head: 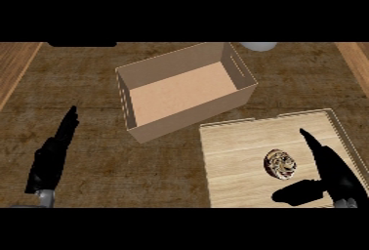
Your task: Pick the cupcake from the tray and place it in the cardboard box
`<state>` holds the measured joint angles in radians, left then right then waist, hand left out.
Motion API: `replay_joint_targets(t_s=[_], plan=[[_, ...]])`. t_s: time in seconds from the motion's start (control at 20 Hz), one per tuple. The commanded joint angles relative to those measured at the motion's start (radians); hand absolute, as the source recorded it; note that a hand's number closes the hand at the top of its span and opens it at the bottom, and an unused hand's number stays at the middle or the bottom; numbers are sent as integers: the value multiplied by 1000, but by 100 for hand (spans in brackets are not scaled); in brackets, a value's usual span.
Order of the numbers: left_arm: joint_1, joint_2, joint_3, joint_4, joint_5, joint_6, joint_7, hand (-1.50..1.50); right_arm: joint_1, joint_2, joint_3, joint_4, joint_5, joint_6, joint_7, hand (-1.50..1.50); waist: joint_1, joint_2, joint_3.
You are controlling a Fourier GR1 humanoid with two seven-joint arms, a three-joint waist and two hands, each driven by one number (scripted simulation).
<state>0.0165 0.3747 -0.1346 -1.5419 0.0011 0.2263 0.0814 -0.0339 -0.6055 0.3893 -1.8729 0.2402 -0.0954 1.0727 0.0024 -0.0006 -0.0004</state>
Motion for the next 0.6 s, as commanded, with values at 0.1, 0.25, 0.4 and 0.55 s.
replay_joint_targets(t_s=[0.1,0.25,0.4,0.55], plan=[[-39,-34,15,-14,-46,-2,41,0,-52,72,-40,41,35,73,97,-150,0,0,0],[60,-27,37,-52,-32,-46,-6,0,20,88,-68,73,71,62,-13,-150,1,0,0],[-57,-44,74,59,-35,-62,4,0,88,138,-26,49,137,31,-23,-150,-7,1,0],[16,-72,48,-32,-82,-47,23,0,34,172,-52,47,168,79,41,-150,-1,0,0]])
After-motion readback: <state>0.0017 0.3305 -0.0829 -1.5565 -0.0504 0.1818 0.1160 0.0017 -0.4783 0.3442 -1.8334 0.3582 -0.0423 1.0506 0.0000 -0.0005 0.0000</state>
